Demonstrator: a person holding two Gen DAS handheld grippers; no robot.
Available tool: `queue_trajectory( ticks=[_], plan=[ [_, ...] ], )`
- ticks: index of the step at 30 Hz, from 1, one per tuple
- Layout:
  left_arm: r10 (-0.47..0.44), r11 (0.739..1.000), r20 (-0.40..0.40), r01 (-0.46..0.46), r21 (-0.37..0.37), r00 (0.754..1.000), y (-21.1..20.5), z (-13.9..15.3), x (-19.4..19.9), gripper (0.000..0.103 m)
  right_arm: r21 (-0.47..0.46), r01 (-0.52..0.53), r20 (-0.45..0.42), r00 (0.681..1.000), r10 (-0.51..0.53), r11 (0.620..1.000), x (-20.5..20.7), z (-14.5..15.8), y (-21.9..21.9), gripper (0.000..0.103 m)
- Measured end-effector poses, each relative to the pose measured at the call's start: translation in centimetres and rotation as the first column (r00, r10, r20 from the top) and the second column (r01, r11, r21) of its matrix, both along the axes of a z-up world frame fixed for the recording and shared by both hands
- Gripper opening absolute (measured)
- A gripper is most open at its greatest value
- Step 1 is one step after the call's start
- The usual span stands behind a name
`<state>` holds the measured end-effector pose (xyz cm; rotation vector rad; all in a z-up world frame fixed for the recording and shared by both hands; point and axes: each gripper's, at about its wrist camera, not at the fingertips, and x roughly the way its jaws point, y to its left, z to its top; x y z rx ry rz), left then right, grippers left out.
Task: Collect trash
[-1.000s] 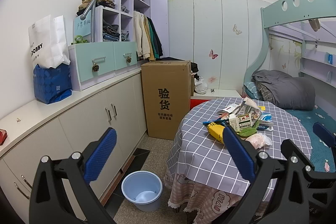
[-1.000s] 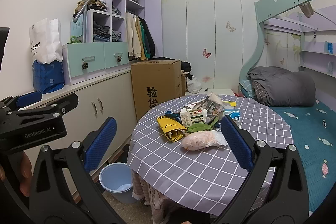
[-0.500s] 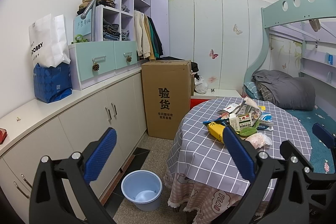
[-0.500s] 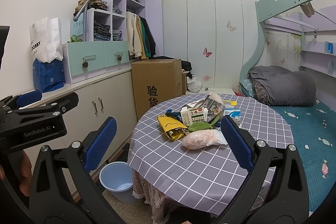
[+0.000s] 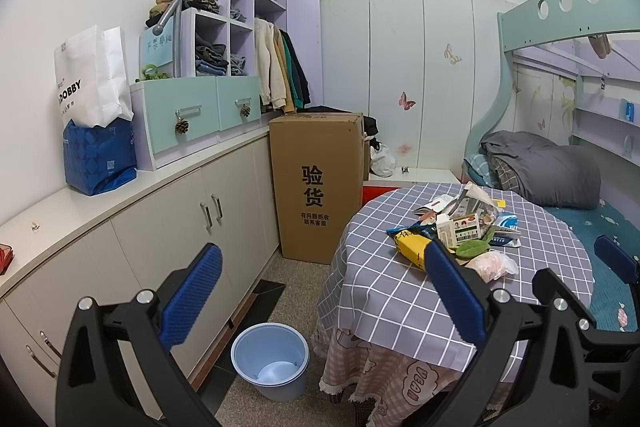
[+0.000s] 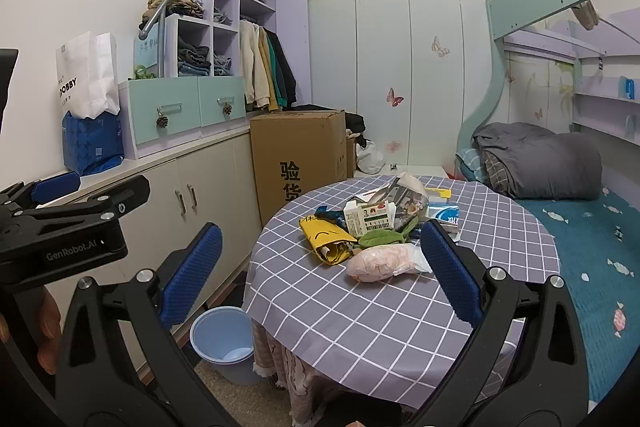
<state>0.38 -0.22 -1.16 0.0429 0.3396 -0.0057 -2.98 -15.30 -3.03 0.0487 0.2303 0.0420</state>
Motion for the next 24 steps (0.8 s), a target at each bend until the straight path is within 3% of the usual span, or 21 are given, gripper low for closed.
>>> queue_trajectory(
  ticks=[24],
  plan=[
    [-0.009, 1.0, -0.043, 0.01, 0.016, 0.999, -1.1, -1.2, 0.9, 0.099, 0.052, 0.015, -0.049, 0.999, -0.012, 0.999, 1.0, -0.2, -1.6, 0.097]
  ],
)
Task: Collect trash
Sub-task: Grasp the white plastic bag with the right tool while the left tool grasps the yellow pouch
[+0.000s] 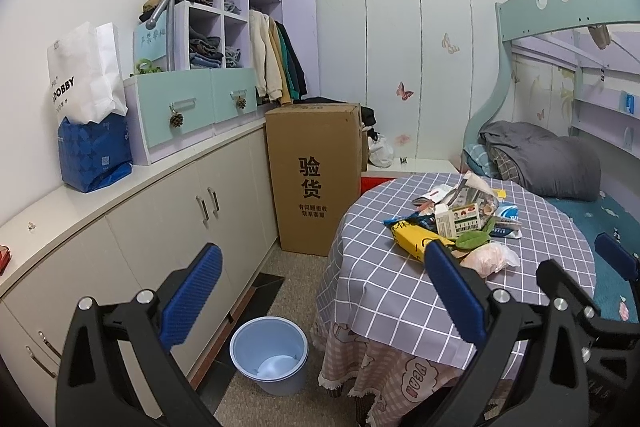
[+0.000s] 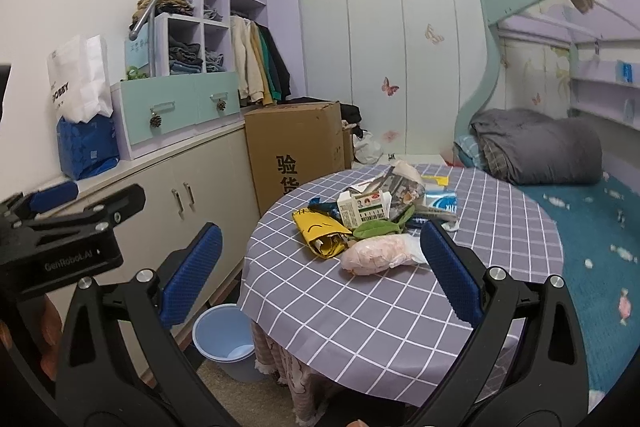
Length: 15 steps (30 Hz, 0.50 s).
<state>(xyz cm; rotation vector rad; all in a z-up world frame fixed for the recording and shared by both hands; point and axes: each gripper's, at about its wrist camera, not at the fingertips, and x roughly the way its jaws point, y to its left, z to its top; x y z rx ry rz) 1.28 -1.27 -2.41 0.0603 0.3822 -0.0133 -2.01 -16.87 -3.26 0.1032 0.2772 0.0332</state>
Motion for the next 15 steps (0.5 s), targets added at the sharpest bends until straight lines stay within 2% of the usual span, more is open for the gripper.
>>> queue_trajectory(
  ticks=[7, 15],
  plan=[
    [-0.021, 1.0, -0.061, 0.022, 0.016, 0.998, -1.3, -1.0, 1.6, 0.099, 0.039, 0.017, -0.052, 0.999, -0.015, 0.999, 1.4, -0.9, -1.9, 0.097],
    [-0.082, 0.996, -0.166, 0.087, 0.023, 0.983, -3.7, -3.7, 4.3, 0.099, 0.144, 0.069, -0.187, 0.981, -0.042, 0.987, 3.9, -4.0, -5.8, 0.097]
  ],
)
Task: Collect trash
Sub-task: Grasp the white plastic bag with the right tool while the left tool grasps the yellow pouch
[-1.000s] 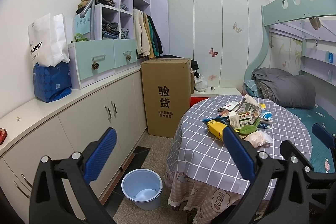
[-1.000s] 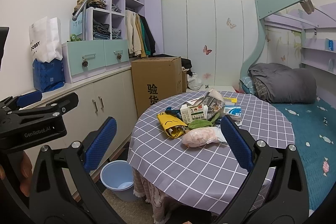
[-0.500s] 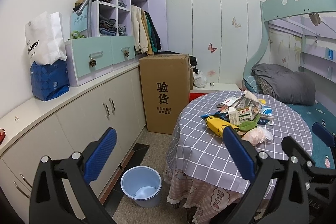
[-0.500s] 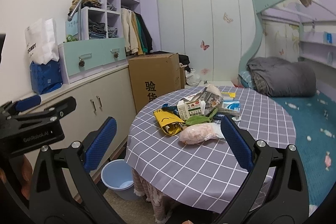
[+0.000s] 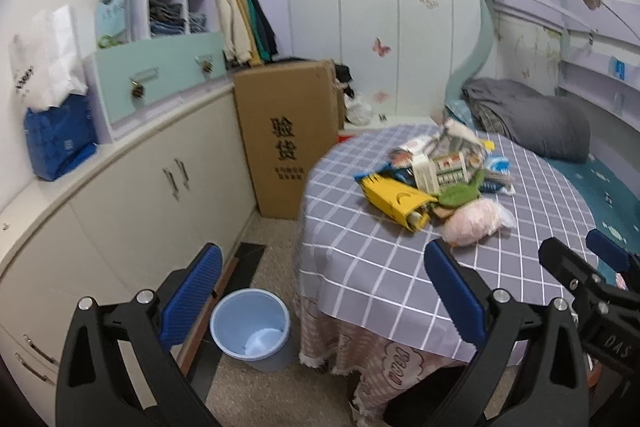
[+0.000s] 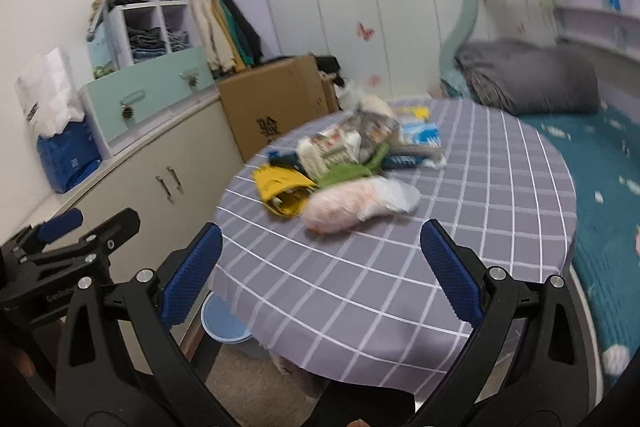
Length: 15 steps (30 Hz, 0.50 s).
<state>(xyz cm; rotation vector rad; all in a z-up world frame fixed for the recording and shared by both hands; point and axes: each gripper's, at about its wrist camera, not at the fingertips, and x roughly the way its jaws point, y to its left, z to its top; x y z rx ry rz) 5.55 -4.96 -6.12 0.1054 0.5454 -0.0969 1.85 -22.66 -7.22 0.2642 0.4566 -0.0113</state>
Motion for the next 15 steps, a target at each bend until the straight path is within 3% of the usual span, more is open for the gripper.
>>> queue_trajectory(
  ticks=[8, 12, 15],
  plan=[
    [-0.167, 0.985, -0.1, 0.162, -0.051, 0.981, -3.6, -3.2, 3.9, 0.099, -0.003, 0.104, -0.054, 0.993, -0.104, 0.995, 2.0, -2.6, -4.4, 0.097],
    [-0.168, 0.985, -0.139, 0.162, -0.059, 0.976, -4.6, -4.0, 6.1, 0.099, 0.023, 0.101, -0.11, 0.989, -0.098, 0.995, 4.1, -3.6, -5.7, 0.097],
    [-0.119, 0.99, -0.143, 0.106, -0.096, 0.983, -3.4, -4.0, 7.1, 0.099, 0.041, 0.078, -0.116, 0.991, -0.073, 0.996, 5.5, -4.0, -5.2, 0.097]
  ],
)
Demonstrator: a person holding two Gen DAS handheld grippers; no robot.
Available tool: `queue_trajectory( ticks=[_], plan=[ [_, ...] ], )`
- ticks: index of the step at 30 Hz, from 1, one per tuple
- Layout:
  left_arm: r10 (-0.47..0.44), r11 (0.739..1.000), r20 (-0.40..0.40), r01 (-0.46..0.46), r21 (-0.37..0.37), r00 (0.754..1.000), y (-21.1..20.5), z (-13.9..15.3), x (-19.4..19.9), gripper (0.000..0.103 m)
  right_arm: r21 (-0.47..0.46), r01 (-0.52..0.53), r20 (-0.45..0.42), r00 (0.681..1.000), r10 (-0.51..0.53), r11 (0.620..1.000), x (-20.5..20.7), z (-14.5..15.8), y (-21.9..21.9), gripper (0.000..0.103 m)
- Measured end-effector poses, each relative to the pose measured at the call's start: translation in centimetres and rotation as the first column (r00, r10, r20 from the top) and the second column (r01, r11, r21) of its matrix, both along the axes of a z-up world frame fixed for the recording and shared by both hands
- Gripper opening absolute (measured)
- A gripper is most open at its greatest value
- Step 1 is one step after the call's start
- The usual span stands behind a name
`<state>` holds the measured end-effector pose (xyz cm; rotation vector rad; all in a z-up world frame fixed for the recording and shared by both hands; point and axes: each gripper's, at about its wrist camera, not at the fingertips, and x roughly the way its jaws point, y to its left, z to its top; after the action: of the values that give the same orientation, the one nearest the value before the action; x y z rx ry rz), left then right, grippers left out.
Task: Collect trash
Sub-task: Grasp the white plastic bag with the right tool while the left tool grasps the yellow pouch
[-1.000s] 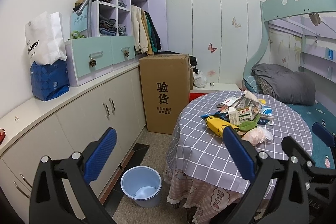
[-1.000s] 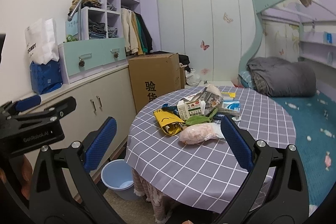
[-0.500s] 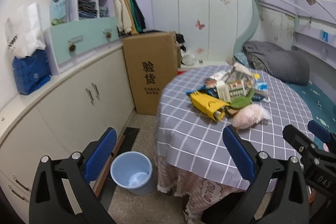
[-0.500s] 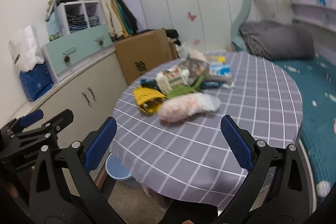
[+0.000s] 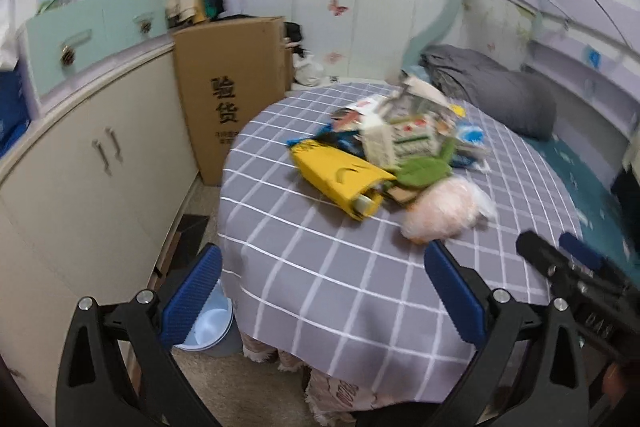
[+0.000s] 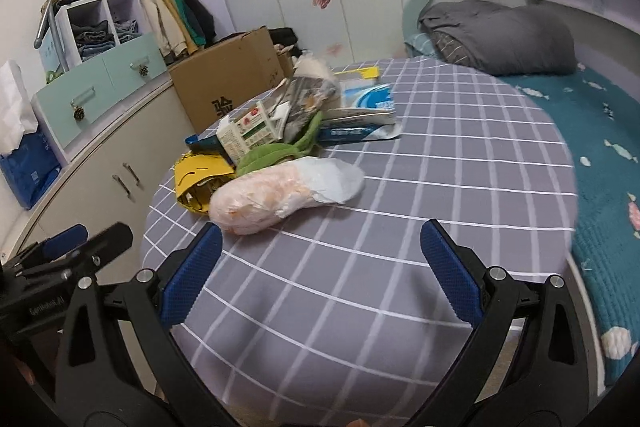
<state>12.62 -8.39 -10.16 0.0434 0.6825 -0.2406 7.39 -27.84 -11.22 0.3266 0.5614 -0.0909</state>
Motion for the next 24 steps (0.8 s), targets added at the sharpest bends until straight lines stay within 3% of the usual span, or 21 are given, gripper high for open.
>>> queue_trajectory(
  ticks=[4, 8, 15, 16, 18, 20, 24],
  plan=[
    [0.101, 0.994, 0.022, -0.101, 0.033, 0.995, 1.6, -0.1, 0.9, 0.099, 0.075, -0.04, -0.004, 0.999, 0.041, 0.996, 2.3, -0.3, 1.4, 0.097],
    [0.158, 0.986, 0.013, -0.159, 0.05, 0.987, 2.7, -0.3, 1.8, 0.099, 0.063, -0.036, -0.039, 0.998, 0.038, 0.997, 5.2, -1.1, 2.7, 0.097],
    [0.132, 0.991, -0.021, -0.132, 0.026, 0.991, 1.9, -0.9, 3.3, 0.099, 0.153, 0.029, -0.104, 0.995, -0.013, 0.988, 8.2, -3.1, 0.8, 0.096],
    [0.121, 0.992, -0.023, -0.121, 0.026, 0.992, 1.5, -0.9, 3.6, 0.099, 0.166, 0.019, -0.098, 0.995, -0.003, 0.986, 8.0, -3.2, 0.3, 0.093],
    [0.095, 0.995, -0.027, -0.095, 0.026, 0.995, 0.4, -1.4, 4.1, 0.099, 0.162, 0.014, -0.107, 0.994, 0.004, 0.987, 7.7, -3.6, -0.2, 0.07],
    [0.061, 0.998, -0.046, -0.06, 0.025, 0.997, -0.9, -1.9, 4.8, 0.099, 0.174, 0.012, -0.106, 0.994, 0.007, 0.985, 7.2, -3.9, -1.1, 0.056],
    [0.02, 0.999, -0.079, -0.017, 0.043, 0.997, -3.2, -3.3, 6.3, 0.099, 0.188, 0.01, -0.091, 0.996, 0.008, 0.982, 6.1, -4.1, -2.7, 0.053]
  ],
)
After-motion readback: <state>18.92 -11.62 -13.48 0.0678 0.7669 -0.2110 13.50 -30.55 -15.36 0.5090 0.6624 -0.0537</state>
